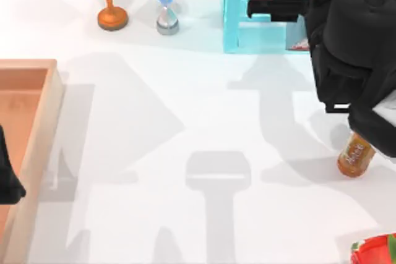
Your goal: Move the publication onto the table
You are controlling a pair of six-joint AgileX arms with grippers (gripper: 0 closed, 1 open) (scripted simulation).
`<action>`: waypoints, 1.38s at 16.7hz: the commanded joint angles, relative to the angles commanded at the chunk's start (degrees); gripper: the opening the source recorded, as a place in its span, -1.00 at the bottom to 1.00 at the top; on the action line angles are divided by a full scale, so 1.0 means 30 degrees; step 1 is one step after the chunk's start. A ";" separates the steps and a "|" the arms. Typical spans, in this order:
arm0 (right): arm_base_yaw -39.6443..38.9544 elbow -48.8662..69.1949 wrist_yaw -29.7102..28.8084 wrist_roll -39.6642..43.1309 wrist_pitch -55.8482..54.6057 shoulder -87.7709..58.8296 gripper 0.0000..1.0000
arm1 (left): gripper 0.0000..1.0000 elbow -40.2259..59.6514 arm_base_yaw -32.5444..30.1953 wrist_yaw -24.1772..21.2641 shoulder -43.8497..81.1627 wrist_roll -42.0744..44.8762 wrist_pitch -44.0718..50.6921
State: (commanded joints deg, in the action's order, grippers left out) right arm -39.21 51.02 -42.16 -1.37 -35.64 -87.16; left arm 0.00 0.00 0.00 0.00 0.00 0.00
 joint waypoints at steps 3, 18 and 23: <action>-0.0130 0.0090 0.0003 0.0215 -0.0061 -0.0305 -1.00 | 1.00 0.0000 0.0000 0.0000 0.0000 0.0000 0.0000; -0.9338 0.1383 -0.4321 1.8793 0.1619 -0.7276 -1.00 | 1.00 0.0000 0.0000 0.0000 0.0000 0.0000 0.0000; -1.0660 0.1123 -0.4595 2.1359 0.2249 -0.8016 -1.00 | 1.00 0.0000 0.0000 0.0000 0.0000 0.0000 0.0000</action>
State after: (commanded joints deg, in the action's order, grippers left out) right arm -71.19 54.39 -55.95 62.70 -28.89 -111.21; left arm 0.00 0.00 0.00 0.00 0.00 0.00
